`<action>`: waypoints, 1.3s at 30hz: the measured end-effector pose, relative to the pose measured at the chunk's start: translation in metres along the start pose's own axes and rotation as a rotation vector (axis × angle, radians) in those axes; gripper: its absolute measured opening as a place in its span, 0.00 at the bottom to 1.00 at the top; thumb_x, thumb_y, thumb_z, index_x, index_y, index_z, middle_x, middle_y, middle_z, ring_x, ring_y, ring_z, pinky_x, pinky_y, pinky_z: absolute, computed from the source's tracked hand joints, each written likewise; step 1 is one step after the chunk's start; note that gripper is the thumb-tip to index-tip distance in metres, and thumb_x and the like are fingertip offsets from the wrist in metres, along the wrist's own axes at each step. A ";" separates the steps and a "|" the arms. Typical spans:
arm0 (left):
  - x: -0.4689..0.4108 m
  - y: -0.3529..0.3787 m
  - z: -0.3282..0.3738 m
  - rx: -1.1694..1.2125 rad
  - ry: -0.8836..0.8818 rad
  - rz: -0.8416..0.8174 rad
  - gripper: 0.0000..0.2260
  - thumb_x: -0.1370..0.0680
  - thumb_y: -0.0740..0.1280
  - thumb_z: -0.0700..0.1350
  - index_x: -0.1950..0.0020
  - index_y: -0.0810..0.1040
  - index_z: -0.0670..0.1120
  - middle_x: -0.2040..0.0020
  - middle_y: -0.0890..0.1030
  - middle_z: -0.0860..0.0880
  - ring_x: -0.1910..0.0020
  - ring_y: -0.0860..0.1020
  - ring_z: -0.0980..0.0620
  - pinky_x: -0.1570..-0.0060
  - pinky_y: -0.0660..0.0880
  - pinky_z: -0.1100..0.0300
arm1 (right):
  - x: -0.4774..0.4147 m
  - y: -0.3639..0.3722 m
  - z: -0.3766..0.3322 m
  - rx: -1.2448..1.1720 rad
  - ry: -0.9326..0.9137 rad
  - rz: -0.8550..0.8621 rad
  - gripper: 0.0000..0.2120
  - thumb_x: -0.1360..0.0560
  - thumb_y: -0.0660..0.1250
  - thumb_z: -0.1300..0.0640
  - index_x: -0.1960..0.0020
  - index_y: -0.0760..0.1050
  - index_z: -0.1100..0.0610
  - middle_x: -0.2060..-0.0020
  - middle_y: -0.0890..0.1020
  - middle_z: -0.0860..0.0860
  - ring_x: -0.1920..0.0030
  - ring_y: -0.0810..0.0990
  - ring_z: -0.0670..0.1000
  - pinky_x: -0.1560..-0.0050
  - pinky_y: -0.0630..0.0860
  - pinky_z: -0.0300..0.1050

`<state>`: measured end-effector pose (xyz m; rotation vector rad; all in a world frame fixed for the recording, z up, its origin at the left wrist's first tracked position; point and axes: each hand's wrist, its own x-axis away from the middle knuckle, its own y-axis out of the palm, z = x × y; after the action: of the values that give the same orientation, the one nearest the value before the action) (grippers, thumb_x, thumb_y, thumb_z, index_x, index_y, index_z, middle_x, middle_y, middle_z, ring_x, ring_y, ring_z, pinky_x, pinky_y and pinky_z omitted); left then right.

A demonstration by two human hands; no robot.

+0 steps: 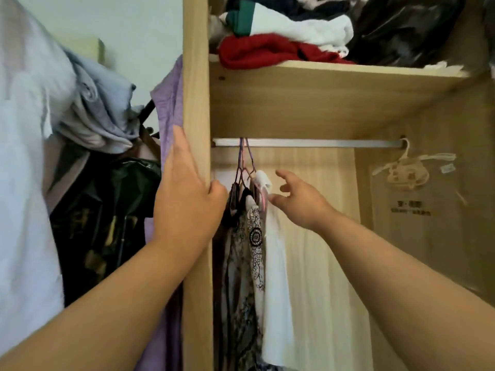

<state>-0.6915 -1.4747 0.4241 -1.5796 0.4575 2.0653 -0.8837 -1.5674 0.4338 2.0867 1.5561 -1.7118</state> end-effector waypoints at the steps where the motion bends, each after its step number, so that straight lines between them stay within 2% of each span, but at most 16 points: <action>1: 0.000 0.001 0.000 -0.011 -0.004 0.020 0.40 0.29 0.66 0.41 0.22 0.48 0.46 0.27 0.64 0.45 0.31 0.64 0.50 0.41 0.57 0.69 | -0.010 0.002 -0.001 -0.066 0.014 -0.010 0.30 0.24 0.65 0.48 0.26 0.59 0.49 0.35 0.74 0.57 0.36 0.73 0.54 0.45 0.67 0.40; 4: 0.001 0.001 -0.002 -0.041 0.007 0.035 0.39 0.30 0.67 0.42 0.22 0.51 0.47 0.28 0.67 0.45 0.32 0.66 0.49 0.38 0.60 0.66 | -0.034 0.012 0.000 -0.147 0.043 -0.031 0.28 0.23 0.64 0.50 0.26 0.60 0.52 0.35 0.74 0.58 0.37 0.74 0.55 0.42 0.69 0.43; 8: 0.001 0.002 -0.003 -0.059 0.035 0.068 0.38 0.31 0.65 0.46 0.23 0.54 0.43 0.27 0.65 0.43 0.32 0.61 0.55 0.41 0.49 0.81 | -0.057 0.025 0.011 -0.145 0.092 -0.030 0.25 0.23 0.64 0.53 0.28 0.64 0.55 0.36 0.75 0.57 0.38 0.75 0.56 0.42 0.70 0.43; 12: 0.000 0.002 -0.002 -0.081 0.031 0.074 0.39 0.33 0.62 0.48 0.23 0.54 0.44 0.27 0.65 0.44 0.32 0.61 0.56 0.43 0.46 0.84 | -0.076 0.026 0.017 -0.068 0.108 -0.019 0.24 0.25 0.64 0.57 0.30 0.67 0.59 0.37 0.76 0.57 0.38 0.75 0.57 0.44 0.70 0.42; 14: 0.000 0.002 -0.002 -0.097 0.026 0.073 0.40 0.33 0.62 0.49 0.23 0.54 0.45 0.27 0.65 0.46 0.32 0.62 0.56 0.42 0.48 0.82 | -0.085 0.024 0.017 -0.017 0.124 -0.042 0.17 0.26 0.65 0.55 0.39 0.74 0.62 0.45 0.79 0.58 0.47 0.78 0.57 0.50 0.72 0.43; 15: 0.001 0.002 -0.001 -0.098 0.021 0.071 0.40 0.33 0.62 0.49 0.23 0.54 0.45 0.27 0.66 0.46 0.33 0.62 0.56 0.42 0.49 0.81 | -0.088 0.022 0.017 0.014 0.136 -0.069 0.11 0.26 0.65 0.55 0.49 0.77 0.62 0.54 0.80 0.57 0.56 0.78 0.55 0.58 0.73 0.42; 16: 0.001 0.002 -0.001 -0.097 0.014 0.071 0.40 0.33 0.62 0.50 0.23 0.54 0.46 0.27 0.66 0.46 0.34 0.62 0.57 0.42 0.50 0.80 | -0.091 0.021 0.017 0.049 0.149 -0.084 0.09 0.26 0.64 0.56 0.58 0.76 0.61 0.62 0.78 0.55 0.63 0.75 0.53 0.66 0.70 0.40; 17: 0.002 0.002 -0.001 -0.095 0.007 0.071 0.40 0.33 0.62 0.50 0.23 0.54 0.46 0.27 0.66 0.47 0.34 0.62 0.58 0.43 0.51 0.79 | -0.094 0.022 0.017 0.068 0.153 -0.075 0.10 0.26 0.63 0.57 0.64 0.73 0.60 0.66 0.76 0.55 0.67 0.73 0.52 0.71 0.65 0.39; 18: 0.002 0.002 -0.001 -0.095 0.005 0.073 0.40 0.34 0.62 0.50 0.23 0.54 0.47 0.27 0.66 0.47 0.34 0.62 0.58 0.43 0.51 0.79 | -0.096 0.021 0.018 0.085 0.147 -0.052 0.10 0.26 0.62 0.59 0.65 0.72 0.61 0.67 0.75 0.55 0.67 0.72 0.53 0.72 0.63 0.39; 21: 0.001 0.002 -0.001 -0.098 0.011 0.079 0.40 0.34 0.62 0.50 0.23 0.54 0.46 0.27 0.67 0.47 0.34 0.62 0.58 0.44 0.49 0.82 | -0.100 0.019 0.023 0.072 0.130 0.069 0.07 0.24 0.58 0.62 0.57 0.73 0.61 0.60 0.78 0.59 0.61 0.74 0.58 0.63 0.67 0.41; 24: 0.001 0.002 -0.001 -0.098 0.010 0.083 0.40 0.33 0.62 0.50 0.23 0.54 0.47 0.28 0.67 0.47 0.35 0.62 0.60 0.47 0.46 0.86 | -0.101 0.007 0.029 0.070 0.113 0.167 0.11 0.23 0.56 0.60 0.50 0.75 0.63 0.52 0.80 0.63 0.54 0.77 0.61 0.57 0.69 0.44; 28: 0.001 0.002 -0.002 -0.095 0.009 0.088 0.39 0.33 0.63 0.50 0.23 0.55 0.46 0.28 0.67 0.46 0.35 0.61 0.59 0.46 0.46 0.86 | -0.093 -0.021 0.036 0.115 0.090 0.267 0.14 0.21 0.53 0.56 0.48 0.75 0.62 0.48 0.79 0.65 0.47 0.77 0.64 0.51 0.72 0.49; 32: 0.002 0.002 -0.001 -0.143 -0.001 0.083 0.38 0.31 0.64 0.48 0.23 0.54 0.45 0.29 0.68 0.44 0.35 0.63 0.55 0.44 0.53 0.76 | -0.062 -0.054 0.045 0.199 0.025 0.293 0.10 0.21 0.54 0.57 0.53 0.73 0.59 0.51 0.79 0.65 0.50 0.76 0.65 0.56 0.68 0.48; 35: 0.000 -0.002 0.004 -0.167 -0.048 0.039 0.39 0.29 0.66 0.45 0.22 0.51 0.46 0.27 0.64 0.45 0.31 0.63 0.50 0.36 0.61 0.60 | -0.023 -0.079 0.057 0.287 0.000 0.305 0.09 0.21 0.54 0.57 0.51 0.72 0.59 0.50 0.78 0.64 0.49 0.75 0.65 0.57 0.66 0.49; 37: 0.006 -0.005 0.010 -0.192 -0.077 -0.012 0.40 0.29 0.66 0.45 0.22 0.48 0.46 0.25 0.60 0.44 0.28 0.60 0.47 0.31 0.60 0.51 | 0.009 -0.095 0.067 0.353 -0.005 0.306 0.08 0.21 0.54 0.55 0.52 0.70 0.57 0.50 0.79 0.64 0.50 0.75 0.65 0.57 0.65 0.49; 39: 0.017 -0.002 0.022 -0.230 -0.039 -0.048 0.40 0.29 0.67 0.49 0.22 0.47 0.47 0.22 0.52 0.45 0.24 0.52 0.48 0.28 0.52 0.44 | 0.043 -0.112 0.079 0.401 0.003 0.312 0.11 0.21 0.55 0.53 0.45 0.73 0.56 0.49 0.80 0.62 0.49 0.76 0.65 0.57 0.66 0.49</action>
<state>-0.7110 -1.4581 0.4135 -1.6566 0.1707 2.1710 -1.0216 -1.5284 0.4300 2.3438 0.8715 -2.0186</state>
